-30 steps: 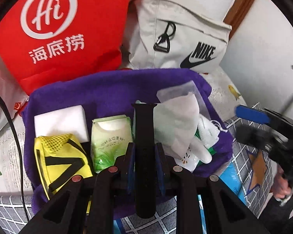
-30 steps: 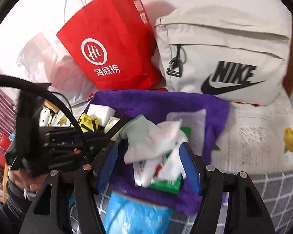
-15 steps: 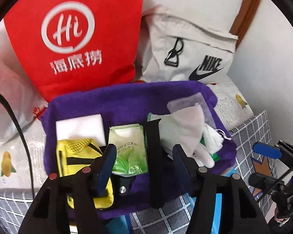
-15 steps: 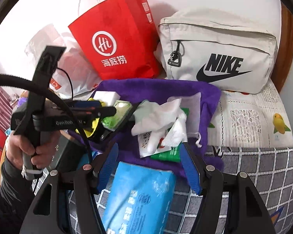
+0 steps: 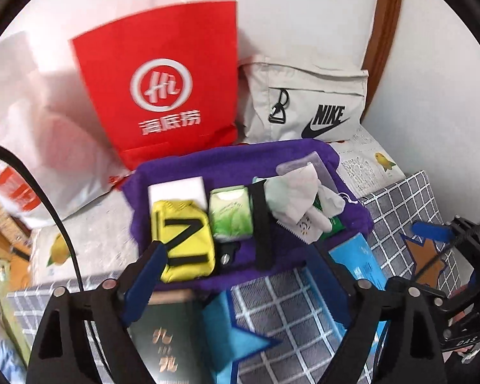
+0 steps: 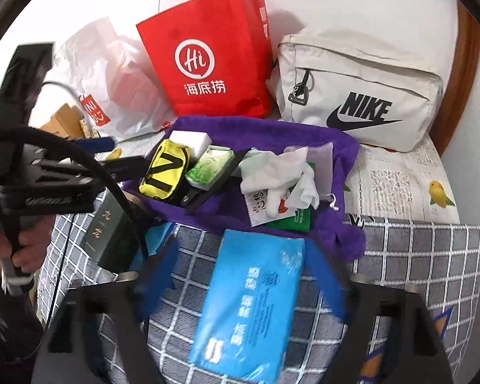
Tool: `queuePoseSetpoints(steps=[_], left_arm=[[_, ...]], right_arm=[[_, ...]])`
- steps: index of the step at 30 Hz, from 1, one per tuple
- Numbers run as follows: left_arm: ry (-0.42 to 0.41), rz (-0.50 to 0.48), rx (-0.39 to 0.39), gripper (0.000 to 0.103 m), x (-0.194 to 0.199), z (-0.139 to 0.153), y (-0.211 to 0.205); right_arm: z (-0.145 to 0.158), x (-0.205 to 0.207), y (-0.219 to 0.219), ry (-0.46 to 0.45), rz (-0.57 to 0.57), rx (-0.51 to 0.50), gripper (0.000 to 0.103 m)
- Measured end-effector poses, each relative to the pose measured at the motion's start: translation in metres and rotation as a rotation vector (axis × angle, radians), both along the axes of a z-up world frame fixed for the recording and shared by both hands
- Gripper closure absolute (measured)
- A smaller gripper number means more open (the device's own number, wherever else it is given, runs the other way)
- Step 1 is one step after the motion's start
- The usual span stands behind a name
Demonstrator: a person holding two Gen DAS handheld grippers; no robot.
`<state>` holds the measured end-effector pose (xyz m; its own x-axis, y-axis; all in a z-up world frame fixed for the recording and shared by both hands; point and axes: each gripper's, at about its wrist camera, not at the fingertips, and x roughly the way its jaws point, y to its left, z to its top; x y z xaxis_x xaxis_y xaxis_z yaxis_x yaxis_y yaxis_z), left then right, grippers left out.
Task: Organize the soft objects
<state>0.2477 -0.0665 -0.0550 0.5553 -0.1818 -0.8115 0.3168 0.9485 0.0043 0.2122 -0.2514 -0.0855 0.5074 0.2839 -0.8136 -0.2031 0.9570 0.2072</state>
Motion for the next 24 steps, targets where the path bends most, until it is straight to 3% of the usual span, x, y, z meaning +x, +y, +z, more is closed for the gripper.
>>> queuePoseSetpoints(steps=[3,6,16,24], left_arm=[[-0.024,0.046,-0.003,0.014,-0.027,0.012,0.011],[-0.045,0.077,-0.030,0.002,-0.054,0.024,0.018],[-0.178,0.183,-0.055,0.000,-0.141,0.065,0.025],[-0.187,0.266,-0.078,0.000,-0.176,0.076,0.039]], right_arm=[[0.011,-0.014,0.003,-0.032,-0.032,-0.004,0.006],[0.020,-0.029,0.005,-0.047,-0.063,-0.003,0.001],[0.059,-0.092,0.006,-0.139,-0.156,-0.109,0.000],[0.071,-0.121,-0.001,-0.109,-0.204,-0.117,0.000]])
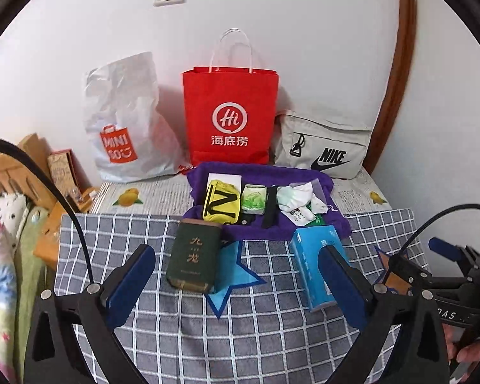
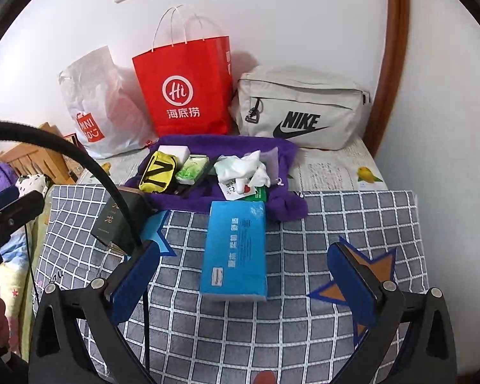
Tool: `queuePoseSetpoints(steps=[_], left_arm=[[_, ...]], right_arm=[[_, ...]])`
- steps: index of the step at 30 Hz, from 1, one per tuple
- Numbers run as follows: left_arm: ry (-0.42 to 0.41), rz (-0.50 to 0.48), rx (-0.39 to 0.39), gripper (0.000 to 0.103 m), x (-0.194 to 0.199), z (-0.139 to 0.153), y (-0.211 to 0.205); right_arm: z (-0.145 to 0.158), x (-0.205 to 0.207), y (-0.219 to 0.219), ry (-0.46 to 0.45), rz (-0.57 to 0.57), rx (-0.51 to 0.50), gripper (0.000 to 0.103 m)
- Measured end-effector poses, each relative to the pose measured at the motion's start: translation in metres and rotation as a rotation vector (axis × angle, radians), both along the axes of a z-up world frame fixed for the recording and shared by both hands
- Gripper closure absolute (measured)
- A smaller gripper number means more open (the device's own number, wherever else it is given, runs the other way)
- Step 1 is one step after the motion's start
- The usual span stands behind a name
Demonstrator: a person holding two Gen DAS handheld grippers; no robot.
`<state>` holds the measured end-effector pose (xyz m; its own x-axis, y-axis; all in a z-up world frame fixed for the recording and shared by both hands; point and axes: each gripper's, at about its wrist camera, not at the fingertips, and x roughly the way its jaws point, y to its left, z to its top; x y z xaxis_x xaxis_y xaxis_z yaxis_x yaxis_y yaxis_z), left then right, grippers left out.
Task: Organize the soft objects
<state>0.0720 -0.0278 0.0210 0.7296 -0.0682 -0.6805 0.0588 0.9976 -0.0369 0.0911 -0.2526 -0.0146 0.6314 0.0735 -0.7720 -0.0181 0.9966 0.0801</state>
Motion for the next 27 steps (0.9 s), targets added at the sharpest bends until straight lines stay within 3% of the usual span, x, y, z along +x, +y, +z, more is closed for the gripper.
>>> queuePoseSetpoints(steps=[27], left_arm=[[0.046,0.023,0.046,0.000,-0.014,-0.001,0.006]], right_arm=[[0.025,-0.030,0.007,-0.041,-0.012,-0.043,0.000]])
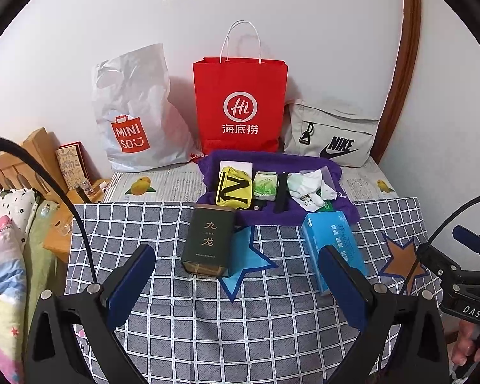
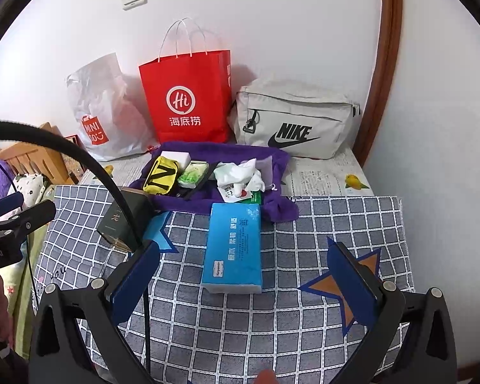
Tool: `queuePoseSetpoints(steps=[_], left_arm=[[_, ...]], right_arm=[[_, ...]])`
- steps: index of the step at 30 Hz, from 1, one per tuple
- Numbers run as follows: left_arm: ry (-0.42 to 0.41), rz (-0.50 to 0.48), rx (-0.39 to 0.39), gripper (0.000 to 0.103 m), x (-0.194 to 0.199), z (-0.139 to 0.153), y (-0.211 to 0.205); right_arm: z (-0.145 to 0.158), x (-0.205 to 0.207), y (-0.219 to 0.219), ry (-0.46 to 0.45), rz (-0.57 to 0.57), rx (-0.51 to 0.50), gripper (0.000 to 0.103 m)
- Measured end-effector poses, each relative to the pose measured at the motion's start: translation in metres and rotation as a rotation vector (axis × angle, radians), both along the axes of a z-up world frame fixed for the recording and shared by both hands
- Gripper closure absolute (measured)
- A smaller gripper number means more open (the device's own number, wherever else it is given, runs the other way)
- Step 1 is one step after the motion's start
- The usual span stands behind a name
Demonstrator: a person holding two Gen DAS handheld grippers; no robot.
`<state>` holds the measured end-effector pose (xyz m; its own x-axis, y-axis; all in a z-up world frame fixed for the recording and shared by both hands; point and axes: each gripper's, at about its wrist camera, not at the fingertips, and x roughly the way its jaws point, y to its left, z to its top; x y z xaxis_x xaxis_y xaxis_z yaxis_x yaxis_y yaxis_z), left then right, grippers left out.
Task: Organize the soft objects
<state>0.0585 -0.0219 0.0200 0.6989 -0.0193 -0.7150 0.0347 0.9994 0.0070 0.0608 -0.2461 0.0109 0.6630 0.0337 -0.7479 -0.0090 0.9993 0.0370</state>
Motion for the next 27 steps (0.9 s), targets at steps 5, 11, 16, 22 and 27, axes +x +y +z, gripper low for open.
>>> queuePoseSetpoints(steps=[5,11,16,22,27], left_arm=[[0.013,0.000,0.009,0.000,0.0014,-0.0025,-0.0012],[0.018,-0.003,0.021,0.000,0.0015,-0.0029,-0.0023],[0.026,-0.009,0.019,0.000,0.0042,-0.0040,-0.0025],[0.022,-0.012,0.031,0.000,0.0032,-0.0014,-0.0058],[0.028,-0.017,0.038,0.000,0.0039,-0.0015,-0.0078]], right_arm=[[0.0019,-0.0020,-0.0003,-0.002,-0.006,0.000,0.000],[0.0029,-0.0022,-0.0031,-0.002,-0.012,0.005,0.000],[0.0053,-0.0038,-0.0026,-0.004,-0.008,-0.007,0.000],[0.0065,-0.0042,-0.0052,-0.006,-0.013,0.011,0.000],[0.0077,-0.0040,-0.0045,-0.012,-0.005,0.015,0.000]])
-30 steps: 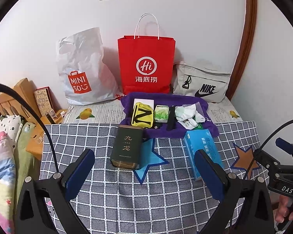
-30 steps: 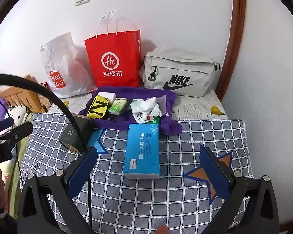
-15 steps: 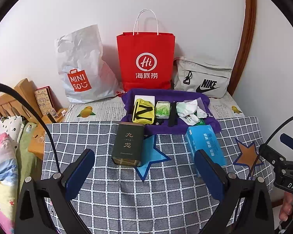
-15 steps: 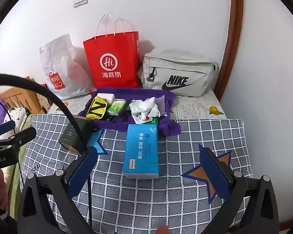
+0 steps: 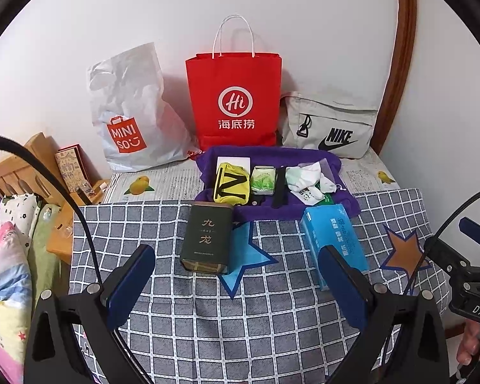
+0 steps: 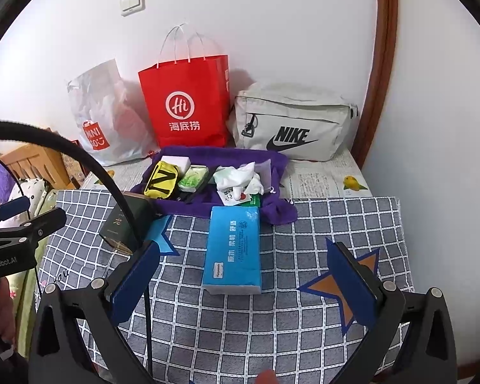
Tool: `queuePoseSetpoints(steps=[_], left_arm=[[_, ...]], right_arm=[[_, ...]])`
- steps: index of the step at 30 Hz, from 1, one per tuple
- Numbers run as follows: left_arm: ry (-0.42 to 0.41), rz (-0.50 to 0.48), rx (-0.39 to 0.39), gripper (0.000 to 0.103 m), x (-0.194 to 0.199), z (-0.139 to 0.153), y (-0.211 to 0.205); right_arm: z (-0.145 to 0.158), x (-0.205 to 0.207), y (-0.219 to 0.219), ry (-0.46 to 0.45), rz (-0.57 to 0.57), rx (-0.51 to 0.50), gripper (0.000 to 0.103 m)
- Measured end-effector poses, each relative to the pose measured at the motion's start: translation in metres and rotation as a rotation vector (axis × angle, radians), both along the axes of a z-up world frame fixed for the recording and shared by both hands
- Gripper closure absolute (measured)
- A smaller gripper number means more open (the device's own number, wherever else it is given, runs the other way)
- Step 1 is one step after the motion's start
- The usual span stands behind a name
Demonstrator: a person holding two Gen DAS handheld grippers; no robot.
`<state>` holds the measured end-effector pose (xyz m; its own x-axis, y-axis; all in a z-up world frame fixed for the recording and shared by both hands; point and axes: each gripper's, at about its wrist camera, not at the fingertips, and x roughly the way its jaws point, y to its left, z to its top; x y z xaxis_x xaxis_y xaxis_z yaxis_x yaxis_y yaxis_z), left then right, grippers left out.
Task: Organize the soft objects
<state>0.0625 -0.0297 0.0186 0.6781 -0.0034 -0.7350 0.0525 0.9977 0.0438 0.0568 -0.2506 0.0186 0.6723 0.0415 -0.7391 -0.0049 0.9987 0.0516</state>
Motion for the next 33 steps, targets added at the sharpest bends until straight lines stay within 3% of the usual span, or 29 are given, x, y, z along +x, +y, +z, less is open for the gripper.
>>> queuePoseSetpoints(steps=[33], left_arm=[[0.004,0.002,0.006,0.000,0.0011,-0.0016,0.0003]], right_arm=[[-0.0005,0.0034,0.0042,-0.002,0.014,-0.005,0.000]])
